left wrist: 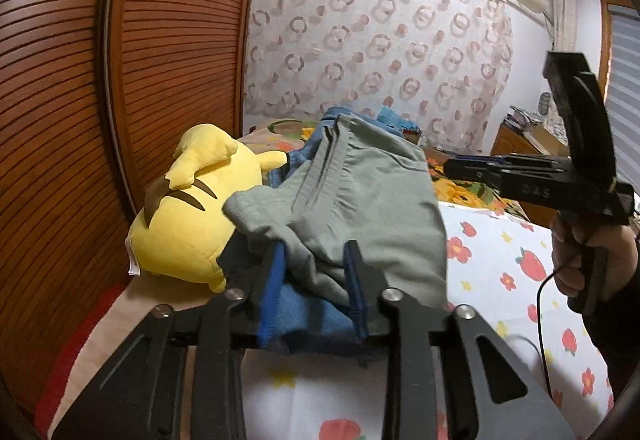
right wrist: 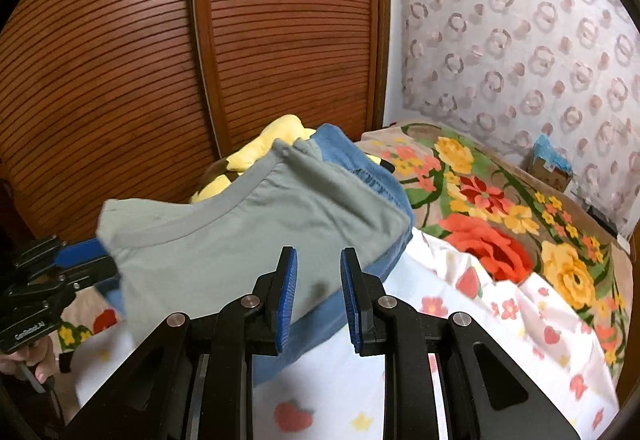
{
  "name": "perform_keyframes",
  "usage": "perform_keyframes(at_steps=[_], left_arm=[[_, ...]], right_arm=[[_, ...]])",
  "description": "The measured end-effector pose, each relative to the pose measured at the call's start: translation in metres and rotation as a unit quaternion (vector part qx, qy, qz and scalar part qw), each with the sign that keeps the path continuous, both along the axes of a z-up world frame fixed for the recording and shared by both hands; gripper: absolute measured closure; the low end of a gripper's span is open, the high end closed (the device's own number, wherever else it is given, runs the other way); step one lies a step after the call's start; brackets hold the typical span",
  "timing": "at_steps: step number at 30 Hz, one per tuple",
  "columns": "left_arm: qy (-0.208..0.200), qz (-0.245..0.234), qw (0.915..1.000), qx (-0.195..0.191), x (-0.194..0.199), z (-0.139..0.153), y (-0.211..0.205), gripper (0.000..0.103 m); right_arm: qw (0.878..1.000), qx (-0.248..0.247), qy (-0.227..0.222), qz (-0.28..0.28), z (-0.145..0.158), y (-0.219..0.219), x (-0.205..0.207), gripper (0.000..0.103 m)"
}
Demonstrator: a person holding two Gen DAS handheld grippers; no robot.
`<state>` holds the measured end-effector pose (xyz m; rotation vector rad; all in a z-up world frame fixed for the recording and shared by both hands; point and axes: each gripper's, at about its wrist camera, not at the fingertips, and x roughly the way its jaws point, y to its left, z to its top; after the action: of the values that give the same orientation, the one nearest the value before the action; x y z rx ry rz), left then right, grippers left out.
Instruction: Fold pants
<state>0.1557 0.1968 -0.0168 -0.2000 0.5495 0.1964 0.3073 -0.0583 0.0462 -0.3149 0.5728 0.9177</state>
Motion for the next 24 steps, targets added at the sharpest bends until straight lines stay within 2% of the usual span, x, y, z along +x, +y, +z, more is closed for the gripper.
perform_keyframes(at_steps=[2, 4, 6, 8, 12, 14, 20, 21, 23, 24], left_arm=[[-0.001, -0.011, 0.9999, 0.003, -0.006, 0.002, -0.005, 0.053], [0.001, -0.022, 0.9997, 0.009, -0.01, 0.005, -0.013, 0.05], [0.001, -0.034, 0.9993, 0.016, -0.015, 0.008, -0.022, 0.04], [-0.006, -0.047, 0.9987, 0.019, -0.022, 0.011, -0.031, 0.025], [-0.01, -0.074, 0.9969, 0.025, -0.03, 0.016, -0.049, 0.024], [-0.013, -0.089, 0.9956, 0.027, -0.035, 0.018, -0.062, 0.017], [-0.021, -0.121, 0.9916, 0.039, -0.05, 0.024, -0.096, 0.015], [-0.023, -0.124, 0.9912, 0.039, -0.052, 0.026, -0.1, 0.012], [-0.028, -0.132, 0.9901, 0.038, -0.056, 0.028, -0.11, 0.0], [-0.029, -0.136, 0.9894, 0.04, -0.058, 0.03, -0.116, 0.0]], right_arm=[[1.0, 0.006, 0.003, -0.009, -0.001, -0.01, -0.01, 0.075], [1.0, 0.014, 0.003, -0.022, 0.0, -0.022, -0.025, 0.068], [0.999, 0.021, 0.001, -0.032, 0.001, -0.036, -0.043, 0.066], [0.999, 0.025, -0.003, -0.047, 0.003, -0.049, -0.059, 0.064], [0.996, 0.037, -0.009, -0.076, 0.003, -0.078, -0.09, 0.062], [0.995, 0.043, -0.011, -0.088, 0.003, -0.093, -0.109, 0.062], [0.991, 0.052, -0.017, -0.122, 0.002, -0.126, -0.155, 0.06], [0.99, 0.055, -0.019, -0.128, 0.003, -0.133, -0.164, 0.059], [0.988, 0.06, -0.021, -0.141, 0.004, -0.142, -0.179, 0.053], [0.987, 0.063, -0.022, -0.149, 0.004, -0.146, -0.186, 0.048]])
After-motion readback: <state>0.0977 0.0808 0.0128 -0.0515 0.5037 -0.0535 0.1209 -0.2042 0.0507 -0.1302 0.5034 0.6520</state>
